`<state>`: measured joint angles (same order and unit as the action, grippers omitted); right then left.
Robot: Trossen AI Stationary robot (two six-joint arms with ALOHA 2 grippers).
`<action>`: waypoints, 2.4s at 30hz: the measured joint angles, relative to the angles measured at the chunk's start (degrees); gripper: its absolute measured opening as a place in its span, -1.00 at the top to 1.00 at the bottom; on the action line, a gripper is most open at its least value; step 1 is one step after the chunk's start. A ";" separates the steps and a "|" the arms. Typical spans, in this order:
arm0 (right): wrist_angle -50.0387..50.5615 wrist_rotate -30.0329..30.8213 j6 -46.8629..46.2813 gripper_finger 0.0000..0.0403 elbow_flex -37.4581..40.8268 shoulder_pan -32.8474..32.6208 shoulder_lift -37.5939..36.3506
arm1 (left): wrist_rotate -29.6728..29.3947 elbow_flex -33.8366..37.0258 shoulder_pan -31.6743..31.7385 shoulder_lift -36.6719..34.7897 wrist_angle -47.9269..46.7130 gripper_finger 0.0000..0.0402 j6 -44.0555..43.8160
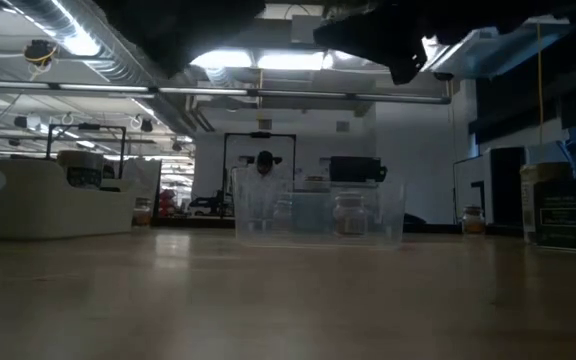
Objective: Sort spices by type
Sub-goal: Put the black seasoning can into the bottom transparent bin
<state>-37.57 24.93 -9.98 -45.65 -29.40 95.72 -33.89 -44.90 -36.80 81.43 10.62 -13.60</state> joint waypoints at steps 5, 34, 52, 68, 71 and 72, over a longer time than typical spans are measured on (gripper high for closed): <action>-4.62 -0.08 0.40 -0.23 -0.30 2.43 0.02 | 0.02 6.92 0.02 -2.84 14.55 0.47 2.18; -18.28 -4.59 8.71 -0.23 -3.50 5.85 0.07 | -5.84 9.05 2.39 -3.13 34.16 0.45 10.71; -16.32 -7.06 10.06 -0.23 -12.89 7.34 8.29 | -6.00 9.07 2.55 -3.13 35.38 0.45 12.10; -16.83 -9.54 11.98 0.20 -13.60 7.36 8.37 | -5.75 9.00 1.11 -3.11 34.99 0.43 12.54; -16.32 -9.53 11.79 0.38 -13.60 7.34 8.35 | -5.60 9.03 1.11 -3.11 34.82 0.43 12.88; -16.15 -9.51 11.85 0.38 -13.60 7.34 8.33 | -5.60 9.03 1.11 -3.11 34.77 0.43 13.06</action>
<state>-53.72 15.42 1.87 -59.24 -22.06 104.05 -39.48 -35.88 -35.68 78.32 45.39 -0.54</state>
